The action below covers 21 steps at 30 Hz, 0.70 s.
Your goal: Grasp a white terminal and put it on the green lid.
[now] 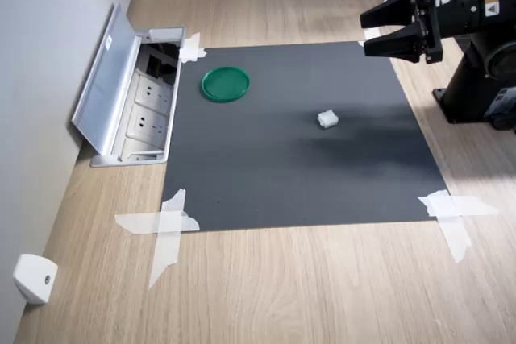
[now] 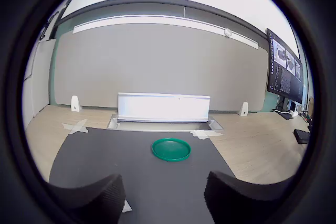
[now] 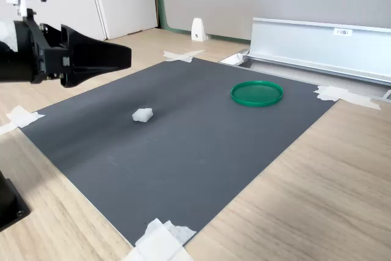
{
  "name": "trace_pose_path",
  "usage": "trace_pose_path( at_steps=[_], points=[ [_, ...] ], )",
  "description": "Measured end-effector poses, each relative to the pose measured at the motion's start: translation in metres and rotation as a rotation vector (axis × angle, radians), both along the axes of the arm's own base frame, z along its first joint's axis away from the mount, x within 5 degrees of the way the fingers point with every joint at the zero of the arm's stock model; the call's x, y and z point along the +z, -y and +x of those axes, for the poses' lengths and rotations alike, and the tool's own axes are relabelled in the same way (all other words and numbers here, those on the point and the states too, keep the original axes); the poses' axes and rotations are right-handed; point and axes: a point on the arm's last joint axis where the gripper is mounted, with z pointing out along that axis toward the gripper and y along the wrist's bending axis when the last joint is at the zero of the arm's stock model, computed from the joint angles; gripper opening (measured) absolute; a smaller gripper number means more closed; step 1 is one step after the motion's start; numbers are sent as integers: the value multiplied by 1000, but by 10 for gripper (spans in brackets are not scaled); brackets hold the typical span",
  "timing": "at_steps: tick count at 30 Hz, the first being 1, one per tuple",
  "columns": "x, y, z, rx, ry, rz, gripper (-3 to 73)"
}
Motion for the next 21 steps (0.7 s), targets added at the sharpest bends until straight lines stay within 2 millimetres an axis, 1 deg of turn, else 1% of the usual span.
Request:
trace_pose_path(
  at_steps=[5, 8, 12, 18, 19, 21],
  points=[
    [2, -1, 0, 3, 20, 28, 621],
    [3, -1, 0, 5, 34, 45, 567],
    [5, -1, 1, 7, 59, 47, 424],
    [6, -1, 1, 7, 71, 49, 93],
    [6, -1, 1, 7, 71, 46, 53],
    [6, -1, 1, 9, 69, 33, 17]
  ],
)
